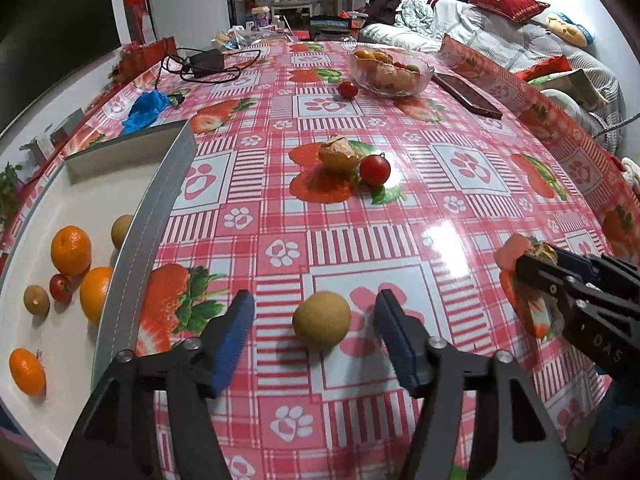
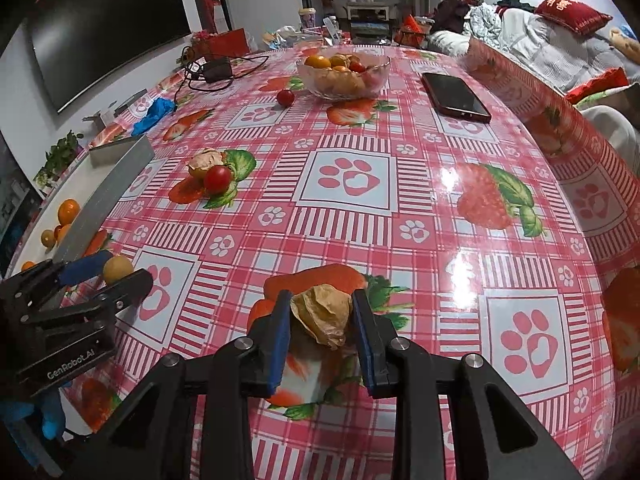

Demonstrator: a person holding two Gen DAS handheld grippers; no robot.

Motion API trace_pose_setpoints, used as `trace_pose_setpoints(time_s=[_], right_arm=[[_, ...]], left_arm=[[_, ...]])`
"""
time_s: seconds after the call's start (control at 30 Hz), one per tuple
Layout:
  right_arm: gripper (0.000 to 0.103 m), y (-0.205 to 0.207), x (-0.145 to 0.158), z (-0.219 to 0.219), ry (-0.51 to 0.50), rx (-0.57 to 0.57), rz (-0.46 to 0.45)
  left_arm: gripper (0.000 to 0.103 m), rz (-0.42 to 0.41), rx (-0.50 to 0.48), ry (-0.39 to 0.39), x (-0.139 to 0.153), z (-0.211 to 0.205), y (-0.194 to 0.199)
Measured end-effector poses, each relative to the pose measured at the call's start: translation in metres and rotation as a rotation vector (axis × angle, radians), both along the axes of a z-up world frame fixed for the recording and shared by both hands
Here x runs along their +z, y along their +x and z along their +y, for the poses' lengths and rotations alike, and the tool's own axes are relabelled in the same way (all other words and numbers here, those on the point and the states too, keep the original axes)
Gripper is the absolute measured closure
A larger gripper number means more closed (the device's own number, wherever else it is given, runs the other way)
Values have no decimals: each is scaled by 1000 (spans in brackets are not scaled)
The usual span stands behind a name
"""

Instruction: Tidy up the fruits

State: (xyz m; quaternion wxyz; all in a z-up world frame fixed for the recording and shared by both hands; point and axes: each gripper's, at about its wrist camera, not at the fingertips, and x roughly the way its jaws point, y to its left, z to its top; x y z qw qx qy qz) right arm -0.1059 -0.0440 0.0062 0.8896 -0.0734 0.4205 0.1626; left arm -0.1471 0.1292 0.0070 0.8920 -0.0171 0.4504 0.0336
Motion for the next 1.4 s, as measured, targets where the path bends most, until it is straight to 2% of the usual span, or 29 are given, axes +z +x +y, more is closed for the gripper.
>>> trace_pose_setpoints(time_s=[0.27,0.37,0.6,0.73,0.83,0.9,0.93,0.97,1.4], right_arm=[[71,-2,-1,-1,3,18,-30],[35,-4,-1,0,0,21,-50],[35,-4,-5,-2,6,11,-66],[33,-8,-9,3,-34,15,-101],[18,-7,-10,6,-47,16,-93],[2,-2,-11,6,-47,14,-66],[0,0,-12,7,-54,22,-51],[0,0,-13,11,-80,34,-48],[0,-2,-14,11,-69,37,-53]], left_arm=[[23,-52,1,-6,-4,1,0],[23,-59,2,-5,-4,1,-1],[21,-74,5,-4,-6,2,-2],[20,-79,7,-1,-6,1,-3],[20,-83,10,3,-6,1,-3],[20,-85,12,5,-6,1,-3],[20,-86,12,6,-6,1,-3],[20,-87,13,7,-6,0,-3],[19,-88,13,8,-7,0,-4]])
